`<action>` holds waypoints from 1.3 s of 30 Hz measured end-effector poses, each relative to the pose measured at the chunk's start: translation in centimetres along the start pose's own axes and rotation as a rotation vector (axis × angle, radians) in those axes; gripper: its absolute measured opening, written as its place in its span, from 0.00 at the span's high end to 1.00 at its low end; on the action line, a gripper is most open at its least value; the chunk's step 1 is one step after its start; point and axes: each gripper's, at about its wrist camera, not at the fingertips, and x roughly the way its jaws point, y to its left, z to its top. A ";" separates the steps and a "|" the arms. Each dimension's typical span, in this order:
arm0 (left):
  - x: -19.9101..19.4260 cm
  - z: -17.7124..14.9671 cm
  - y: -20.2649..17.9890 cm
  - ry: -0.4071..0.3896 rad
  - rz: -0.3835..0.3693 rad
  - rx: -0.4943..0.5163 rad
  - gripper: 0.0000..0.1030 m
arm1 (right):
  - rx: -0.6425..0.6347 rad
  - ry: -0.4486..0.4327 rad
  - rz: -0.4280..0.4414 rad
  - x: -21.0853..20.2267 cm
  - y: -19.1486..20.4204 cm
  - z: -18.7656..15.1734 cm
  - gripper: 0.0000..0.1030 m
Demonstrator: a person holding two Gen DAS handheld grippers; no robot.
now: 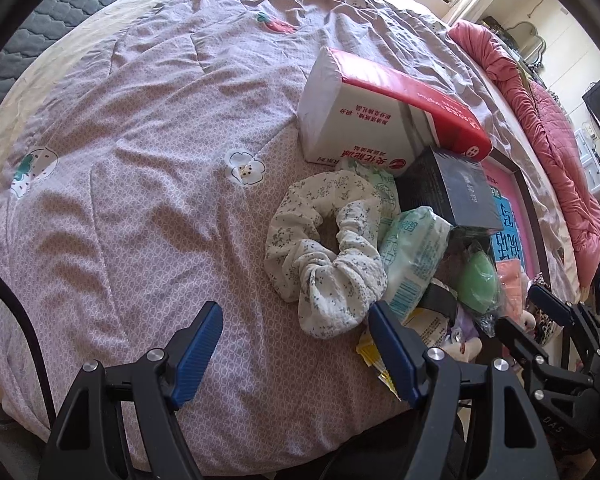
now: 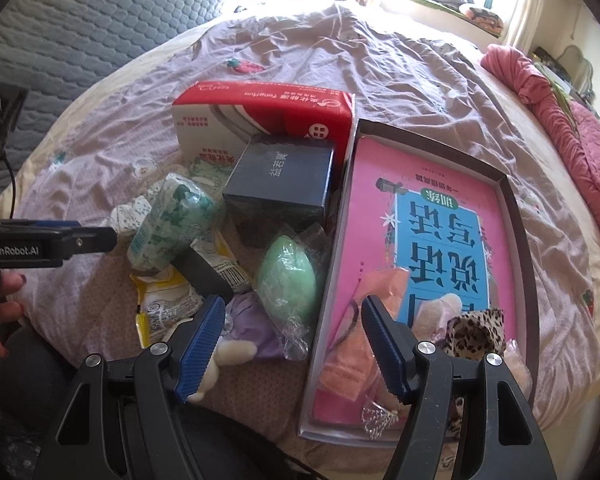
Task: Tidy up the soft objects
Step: 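Grasp the cream floral scrunchie with the left tool while the right tool grasps the bagged green sponge, then carry the floral scrunchie with the left tool while the right tool carries the bagged sponge over the tray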
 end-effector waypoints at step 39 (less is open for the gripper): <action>3.8 2.1 1.0 0.014 -0.201 -0.113 0.80 | 0.066 -0.030 0.092 2.9 -1.0 0.9 0.65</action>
